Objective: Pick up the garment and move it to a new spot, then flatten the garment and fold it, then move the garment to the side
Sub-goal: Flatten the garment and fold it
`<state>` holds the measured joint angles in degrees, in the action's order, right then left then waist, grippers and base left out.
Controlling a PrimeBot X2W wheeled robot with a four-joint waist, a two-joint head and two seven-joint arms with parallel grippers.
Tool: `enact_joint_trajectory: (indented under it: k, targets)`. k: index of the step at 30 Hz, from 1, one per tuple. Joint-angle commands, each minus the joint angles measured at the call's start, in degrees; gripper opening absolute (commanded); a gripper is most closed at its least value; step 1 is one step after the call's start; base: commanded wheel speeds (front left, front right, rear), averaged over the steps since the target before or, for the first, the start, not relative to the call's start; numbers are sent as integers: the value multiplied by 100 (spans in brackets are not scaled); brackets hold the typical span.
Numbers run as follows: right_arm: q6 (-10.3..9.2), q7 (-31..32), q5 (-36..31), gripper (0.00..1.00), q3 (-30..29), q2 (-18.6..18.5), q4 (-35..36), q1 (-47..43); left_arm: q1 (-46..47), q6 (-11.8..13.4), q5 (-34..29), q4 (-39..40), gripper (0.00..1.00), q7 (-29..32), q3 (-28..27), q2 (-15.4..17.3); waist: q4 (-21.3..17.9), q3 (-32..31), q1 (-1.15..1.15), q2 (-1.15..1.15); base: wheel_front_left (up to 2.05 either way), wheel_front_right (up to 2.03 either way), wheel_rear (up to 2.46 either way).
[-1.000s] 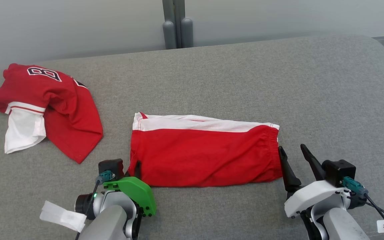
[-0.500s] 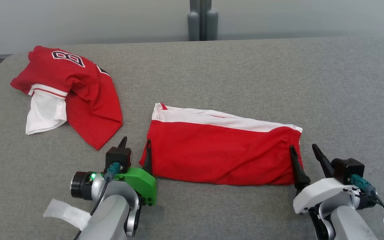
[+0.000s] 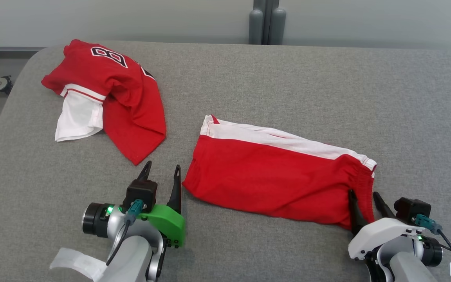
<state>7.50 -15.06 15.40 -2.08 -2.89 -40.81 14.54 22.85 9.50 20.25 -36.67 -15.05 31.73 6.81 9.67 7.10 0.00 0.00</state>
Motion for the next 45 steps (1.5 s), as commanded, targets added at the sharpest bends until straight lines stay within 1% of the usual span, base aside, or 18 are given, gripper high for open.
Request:
enact_joint_trajectory:
  k: [1, 6, 7, 8, 9, 10, 15, 19, 21, 24, 27, 29, 30, 32, 35, 37, 41, 45]
  targets:
    - [-2, -11, 189, 100, 91, -11, -166, 53, -97, -45, -46, 43, 100, -19, -68, -8, 33, 17, 0, 0, 0, 0, 0]
    - [0, 22, 863, 100, 705, 32, -490, 100, -154, -189, -160, 173, 100, -18, -204, -73, 74, 27, 0, 0, 0, 0, 0]
    - [1, 22, 961, 86, 827, 33, -483, 121, -166, -199, -189, 207, 100, -18, -229, -86, 71, 34, 0, 0, 0, 0, 0]
    - [1, 22, 1051, 49, 912, 31, -467, 134, -172, -222, -215, 233, 100, -19, -261, -97, 65, 40, 0, 0, 0, 0, 0]
    - [1, 21, 1128, 7, 963, 26, -427, 149, -172, -240, -239, 257, 100, -18, -290, -109, 58, 48, 0, 0, 0, 0, 0]
    - [1, 21, 1178, 0, 989, 12, -366, 175, -176, -257, -267, 278, 100, -18, -319, -122, 51, 55, 0, 0, 0, 0, 0]
    - [-4, -3, 1460, 0, 774, -263, -64, 231, -236, -359, -366, 318, 100, -18, -430, -175, 9, 58, 0, 0, 0, 0, 0]
    - [-5, -7, 1658, 0, 607, -518, 15, 335, -253, -431, -449, 394, 100, -19, -514, -228, -41, 46, 0, 0, 0, 0, 0]
    - [-4, -3, 1729, 0, 652, -692, 0, 448, -295, -457, -488, 411, 100, -18, -547, -252, -70, 41, 0, 0, 0, 0, 0]
    - [-4, 161, 1840, 0, 844, -890, 70, 677, -339, -492, -541, 406, 100, -18, -584, -283, -113, 34, 0, 0, 0, 0, 0]
    - [-4, 289, 1956, 0, 978, -954, 189, 845, -358, -526, -566, 400, 100, -18, -602, -307, -123, 25, 0, 0, 0, 0, 0]
    - [-2, 472, 2133, 0, 1156, -907, 359, 979, -385, -595, -514, 467, 100, -18, -651, -326, -122, 16, 0, 0, 0, 0, 0]
    - [-2, 714, 2333, 0, 1363, -797, 582, 1077, -458, -642, -490, 495, 100, -18, -685, -338, -111, 12, 0, 0, 0, 0, 0]
    - [-2, 976, 2532, 0, 1615, -696, 810, 1147, -507, -675, -522, 494, 100, -18, -692, -355, -83, 9, 0, 0, 0, 0, 0]
    - [-2, 1290, 2726, 0, 1984, -507, 1115, 1202, -524, -733, -551, 474, 100, -18, -687, -369, 8, 14, 0, 0, 0, 0, 0]
    - [-2, 1437, 2753, 0, 2216, -422, 1201, 1239, -533, -753, -547, 448, 100, -18, -672, -378, 95, 20, 0, 0, 0, 0, 0]
    - [-2, 1588, 2612, 0, 2578, -278, 1068, 1340, -510, -791, -435, 441, 100, -18, -568, -385, 312, 50, 0, 0, 0, 0, 0]
    - [-2, 1507, 2359, 0, 2751, -199, 651, 1518, -481, -761, -290, 443, 100, -18, -422, -385, 537, 104, 0, 0, 0, 0, 0]
